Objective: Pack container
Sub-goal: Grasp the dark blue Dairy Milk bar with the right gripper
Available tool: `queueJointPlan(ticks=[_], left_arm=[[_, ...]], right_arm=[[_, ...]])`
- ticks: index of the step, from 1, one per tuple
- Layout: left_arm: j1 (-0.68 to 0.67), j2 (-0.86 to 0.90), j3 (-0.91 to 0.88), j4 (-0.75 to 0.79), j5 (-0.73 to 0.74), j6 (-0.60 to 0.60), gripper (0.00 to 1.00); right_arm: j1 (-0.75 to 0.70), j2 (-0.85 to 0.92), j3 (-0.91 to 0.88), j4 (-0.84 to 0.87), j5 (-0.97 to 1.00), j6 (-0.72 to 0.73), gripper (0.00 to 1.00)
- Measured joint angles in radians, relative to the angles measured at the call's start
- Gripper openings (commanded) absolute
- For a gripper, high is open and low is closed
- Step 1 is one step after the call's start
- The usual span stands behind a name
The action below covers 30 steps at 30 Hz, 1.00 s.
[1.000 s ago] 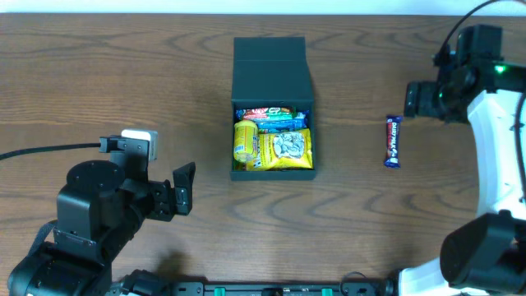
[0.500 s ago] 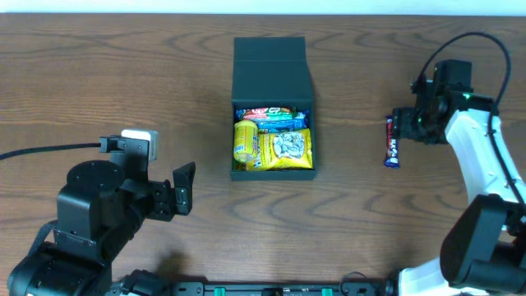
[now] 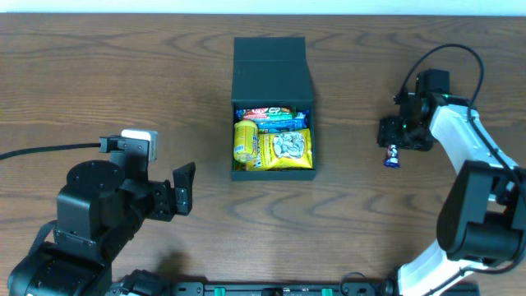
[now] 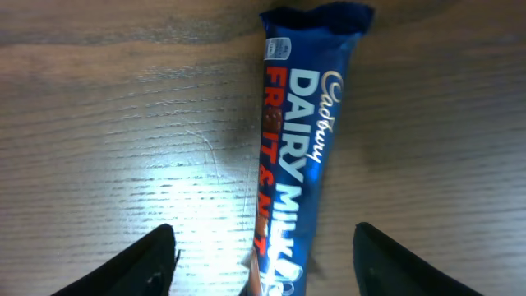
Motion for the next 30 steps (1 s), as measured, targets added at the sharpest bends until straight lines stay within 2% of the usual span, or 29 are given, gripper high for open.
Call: queueJointPlan(ticks=[7, 24, 25, 29, 30], left_arm=[[0.000, 0.000, 0.000, 0.000, -0.001, 0.000, 0.95], [0.000, 0.000, 0.000, 0.002, -0.005, 0.000, 0.95], [0.000, 0.000, 0.000, 0.002, -0.005, 0.000, 0.95], [0.000, 0.000, 0.000, 0.003, -0.005, 0.000, 0.95], [0.000, 0.000, 0.000, 0.003, -0.005, 0.000, 0.95]], right_arm=[[0.000, 0.032, 0.000, 0.019, 0.002, 0.000, 0.58], [0.001, 0.090, 0.001, 0.034, 0.010, 0.000, 0.56], [0.001, 0.090, 0.001, 0.034, 0.011, 0.000, 0.54], [0.000, 0.092, 0.001, 0.035, 0.019, 0.005, 0.36], [0.000, 0.092, 0.001, 0.035, 0.020, 0.002, 0.35]])
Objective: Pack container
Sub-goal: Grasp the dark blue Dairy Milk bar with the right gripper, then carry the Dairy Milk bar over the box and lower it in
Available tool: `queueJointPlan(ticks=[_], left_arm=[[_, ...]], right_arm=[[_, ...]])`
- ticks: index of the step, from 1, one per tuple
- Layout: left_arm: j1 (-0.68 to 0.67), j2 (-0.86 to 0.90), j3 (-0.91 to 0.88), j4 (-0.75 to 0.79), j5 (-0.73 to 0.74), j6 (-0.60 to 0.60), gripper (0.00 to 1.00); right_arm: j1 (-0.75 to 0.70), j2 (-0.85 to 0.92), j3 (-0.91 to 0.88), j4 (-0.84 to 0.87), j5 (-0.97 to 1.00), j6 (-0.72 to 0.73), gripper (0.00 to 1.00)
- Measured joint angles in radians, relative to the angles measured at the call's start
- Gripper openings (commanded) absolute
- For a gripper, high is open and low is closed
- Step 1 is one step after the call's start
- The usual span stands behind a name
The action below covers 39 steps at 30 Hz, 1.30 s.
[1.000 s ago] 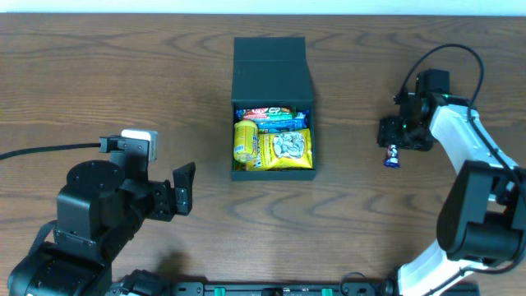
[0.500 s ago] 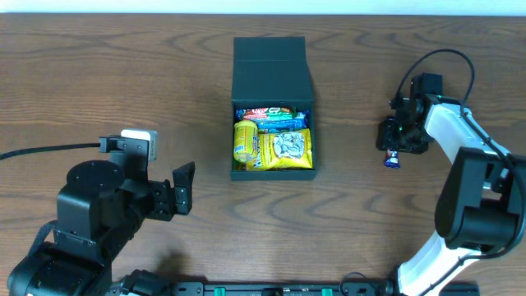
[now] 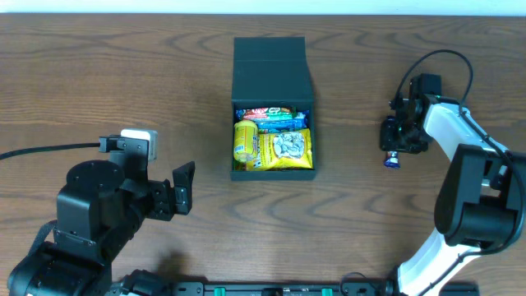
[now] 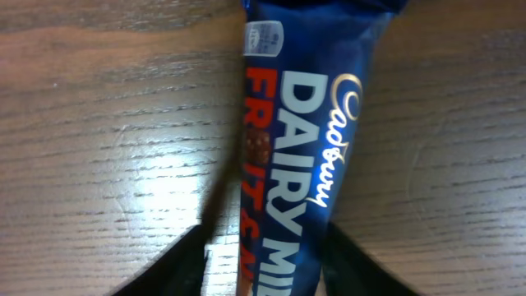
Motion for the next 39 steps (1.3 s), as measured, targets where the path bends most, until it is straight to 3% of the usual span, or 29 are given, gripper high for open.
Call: queueJointPlan(ticks=[14, 19, 26, 32, 39], left_arm=[[0.000, 0.000, 0.000, 0.014, -0.003, 0.000, 0.95], [0.000, 0.000, 0.000, 0.021, -0.003, 0.000, 0.95], [0.000, 0.000, 0.000, 0.023, -0.006, 0.000, 0.95], [0.000, 0.000, 0.000, 0.024, -0.006, 0.000, 0.95], [0.000, 0.000, 0.000, 0.023, -0.006, 0.000, 0.96]], right_arm=[[0.000, 0.027, 0.067, -0.080, -0.002, 0.005, 0.16], [0.002, 0.041, 0.212, -0.191, -0.014, 0.005, 0.02], [0.062, 0.031, 0.443, -0.302, -0.082, -0.034, 0.01], [0.241, -0.026, 0.526, -0.370, -0.214, -0.309, 0.01], [0.480, -0.036, 0.529, -0.493, -0.244, -0.753, 0.01]])
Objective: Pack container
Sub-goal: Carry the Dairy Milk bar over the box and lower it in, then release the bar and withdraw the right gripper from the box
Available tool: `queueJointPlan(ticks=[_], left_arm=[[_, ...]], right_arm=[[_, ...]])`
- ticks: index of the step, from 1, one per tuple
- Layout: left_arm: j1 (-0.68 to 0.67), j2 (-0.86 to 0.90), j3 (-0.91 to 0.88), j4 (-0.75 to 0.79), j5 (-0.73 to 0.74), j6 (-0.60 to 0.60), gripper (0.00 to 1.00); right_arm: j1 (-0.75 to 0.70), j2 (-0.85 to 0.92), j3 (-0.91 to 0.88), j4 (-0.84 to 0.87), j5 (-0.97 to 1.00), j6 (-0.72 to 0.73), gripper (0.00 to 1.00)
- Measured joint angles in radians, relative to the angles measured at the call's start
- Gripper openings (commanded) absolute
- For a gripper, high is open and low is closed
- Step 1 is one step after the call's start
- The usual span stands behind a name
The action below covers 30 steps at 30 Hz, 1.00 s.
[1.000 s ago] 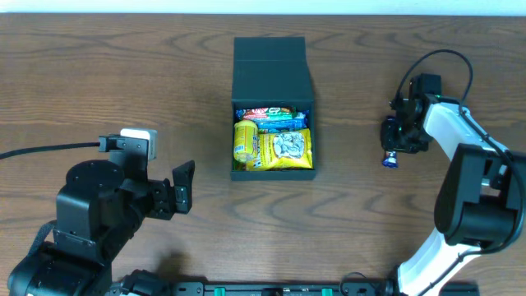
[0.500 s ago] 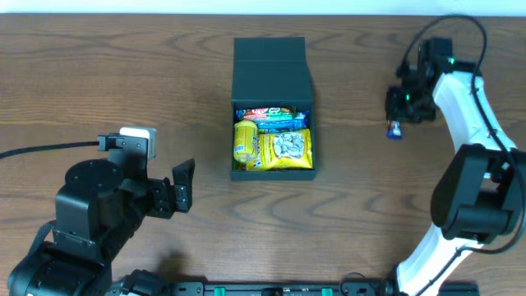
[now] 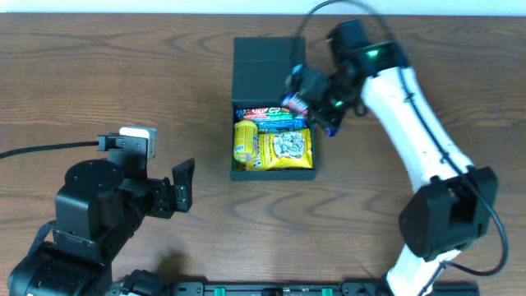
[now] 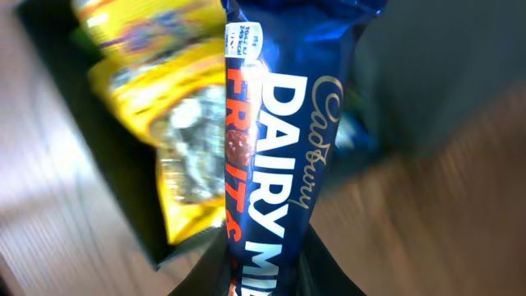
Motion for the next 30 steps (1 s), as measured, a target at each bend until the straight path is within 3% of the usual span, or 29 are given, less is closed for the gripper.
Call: queueJointPlan(ticks=[4, 7, 12, 13, 27, 28, 29, 30], left_arm=[[0.000, 0.000, 0.000, 0.000, 0.000, 0.000, 0.95], [0.000, 0.000, 0.000, 0.000, 0.000, 0.000, 0.95], [0.000, 0.000, 0.000, -0.001, 0.000, 0.000, 0.95], [0.000, 0.000, 0.000, -0.001, 0.000, 0.000, 0.95], [0.000, 0.000, 0.000, -0.001, 0.000, 0.000, 0.95], [0.000, 0.000, 0.000, -0.001, 0.000, 0.000, 0.95], [0.000, 0.000, 0.000, -0.001, 0.000, 0.000, 0.95], [0.000, 0.000, 0.000, -0.001, 0.000, 0.000, 0.95]], right_arm=[[0.068, 0.000, 0.000, 0.000, 0.026, -0.177, 0.01], [0.077, 0.000, 0.000, 0.002, 0.031, -0.290, 0.09], [0.077, 0.000, 0.000, 0.019, 0.032, -0.452, 0.07], [0.077, 0.001, 0.000, 0.028, 0.032, -0.471, 0.01], [0.079, 0.104, 0.000, 0.101, 0.032, -0.539, 0.01], [0.080, 0.106, 0.000, 0.105, 0.032, -0.539, 0.11], [0.080, 0.107, 0.000, 0.111, 0.032, -0.539, 0.31], [0.080, 0.107, 0.000, 0.117, 0.032, -0.535, 0.98]])
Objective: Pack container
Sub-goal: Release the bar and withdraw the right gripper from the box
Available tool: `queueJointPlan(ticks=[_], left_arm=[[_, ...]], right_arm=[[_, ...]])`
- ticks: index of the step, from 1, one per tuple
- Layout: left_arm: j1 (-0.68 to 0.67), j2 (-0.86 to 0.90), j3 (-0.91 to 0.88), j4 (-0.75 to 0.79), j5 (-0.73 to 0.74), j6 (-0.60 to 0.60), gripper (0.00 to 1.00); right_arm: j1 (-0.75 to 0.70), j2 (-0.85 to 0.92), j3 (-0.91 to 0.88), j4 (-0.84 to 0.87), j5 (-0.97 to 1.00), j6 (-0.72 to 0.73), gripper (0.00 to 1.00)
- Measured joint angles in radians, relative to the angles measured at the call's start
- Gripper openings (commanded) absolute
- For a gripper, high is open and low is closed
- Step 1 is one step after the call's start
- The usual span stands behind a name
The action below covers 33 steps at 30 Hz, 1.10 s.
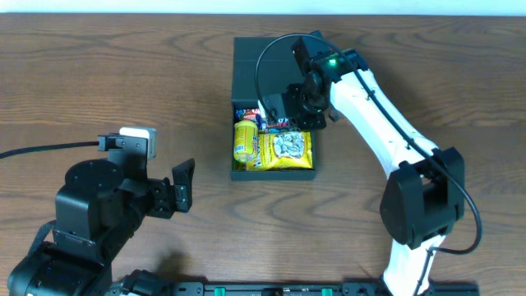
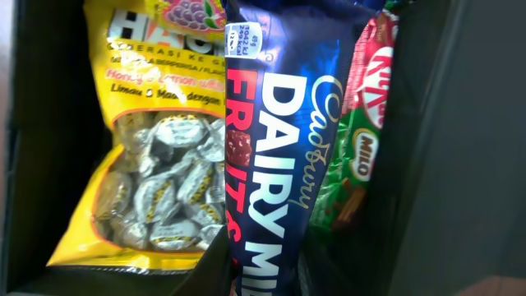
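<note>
A dark box with its lid folded back sits at the table's middle. Inside lie a yellow bag of wrapped sweets, a yellow packet and green and red bars. My right gripper is shut on a blue Dairy Milk chocolate bar, holding it low inside the box over the sweets, between the yellow bag and the green bar. My left gripper rests at the near left, apart from the box, its fingers parted.
The box's raised lid stands just behind the right gripper. A cable runs in from the left edge to the left arm's base. The right arm crosses the table to the right of the box.
My right gripper with the chocolate bar was over the box's right rim. Now it is lower and further left, with the bar down among the packets inside the box. The left arm is unchanged.
The chocolate bar lay on the table at the far right with my right gripper open around it. Then the fingers were shut on it there. Then the bar was held over the box's right edge, and now it is inside the box.
</note>
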Motion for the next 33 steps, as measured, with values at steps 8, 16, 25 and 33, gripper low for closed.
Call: queueJointPlan(ticks=[8, 16, 25, 33], left_arm=[[0.000, 0.000, 0.000, 0.000, 0.000, 0.000, 0.95], [0.000, 0.000, 0.000, 0.001, 0.000, 0.000, 0.95], [0.000, 0.006, 0.000, 0.090, 0.091, -0.001, 0.29], [0.000, 0.105, -0.018, 0.293, 0.060, -0.004, 0.06]], right_arm=[[0.000, 0.000, 0.000, 0.072, 0.000, 0.073, 0.99], [0.000, -0.003, 0.000, 0.096, 0.019, 0.243, 0.99], [-0.096, -0.106, 0.016, 0.137, 0.018, 0.632, 0.47], [-0.363, -0.110, -0.011, 0.145, 0.000, 0.962, 0.02]])
